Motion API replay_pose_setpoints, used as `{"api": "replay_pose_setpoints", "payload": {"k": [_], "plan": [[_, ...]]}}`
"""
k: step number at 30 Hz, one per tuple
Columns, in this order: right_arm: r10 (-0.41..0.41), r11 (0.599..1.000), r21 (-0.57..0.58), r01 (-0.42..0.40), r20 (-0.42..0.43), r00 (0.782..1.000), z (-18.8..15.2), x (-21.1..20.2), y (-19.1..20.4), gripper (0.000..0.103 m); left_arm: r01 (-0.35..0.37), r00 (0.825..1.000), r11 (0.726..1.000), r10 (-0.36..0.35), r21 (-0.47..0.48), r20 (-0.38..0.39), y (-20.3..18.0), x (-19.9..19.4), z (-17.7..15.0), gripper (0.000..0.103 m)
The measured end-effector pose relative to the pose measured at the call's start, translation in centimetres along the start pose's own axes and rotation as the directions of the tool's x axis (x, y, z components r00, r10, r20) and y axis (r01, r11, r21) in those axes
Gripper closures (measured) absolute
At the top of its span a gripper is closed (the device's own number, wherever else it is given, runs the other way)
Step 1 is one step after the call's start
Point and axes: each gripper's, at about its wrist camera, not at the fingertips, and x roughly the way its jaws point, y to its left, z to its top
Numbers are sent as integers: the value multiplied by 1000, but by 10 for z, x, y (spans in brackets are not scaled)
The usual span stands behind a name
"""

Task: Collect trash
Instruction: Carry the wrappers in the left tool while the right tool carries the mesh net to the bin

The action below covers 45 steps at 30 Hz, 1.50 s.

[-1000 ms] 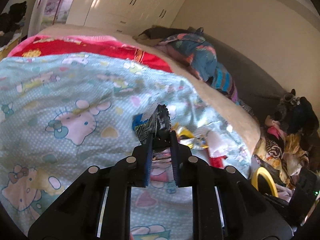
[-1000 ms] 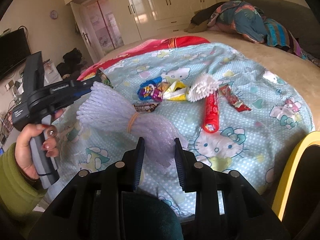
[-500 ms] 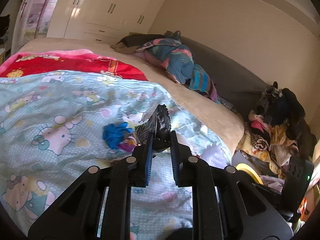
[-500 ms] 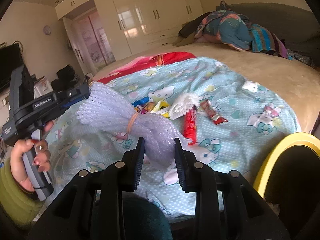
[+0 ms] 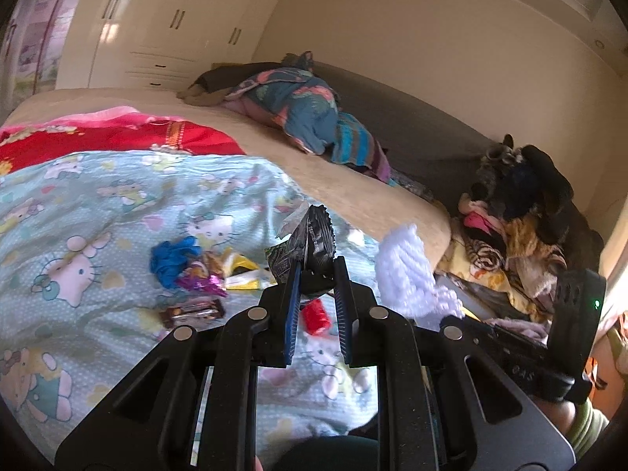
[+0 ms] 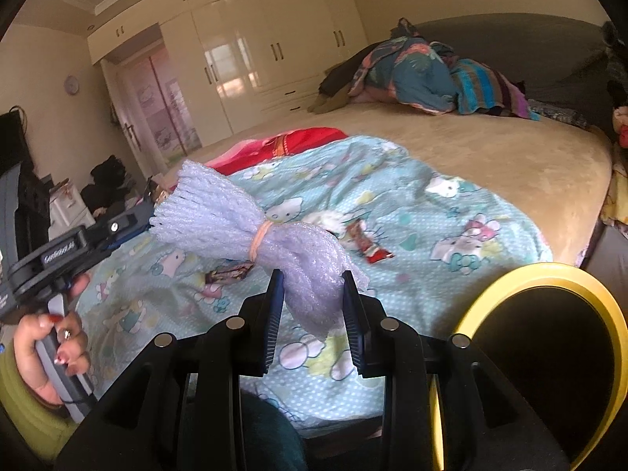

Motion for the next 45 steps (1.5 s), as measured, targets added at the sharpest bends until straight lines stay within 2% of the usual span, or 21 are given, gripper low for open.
{"api": "replay_pose_setpoints", "payload": {"k": [27,45], "plan": [[-111,987,126,102,66,992,-1,-46,-65,75,117,993,984,-112,133,-48,-66,10,-16,91],[-238,944,247,217,56,970,-15,-74,-124,75,191,980,961,-175,200,-97,-108,19,-35,91]]}}
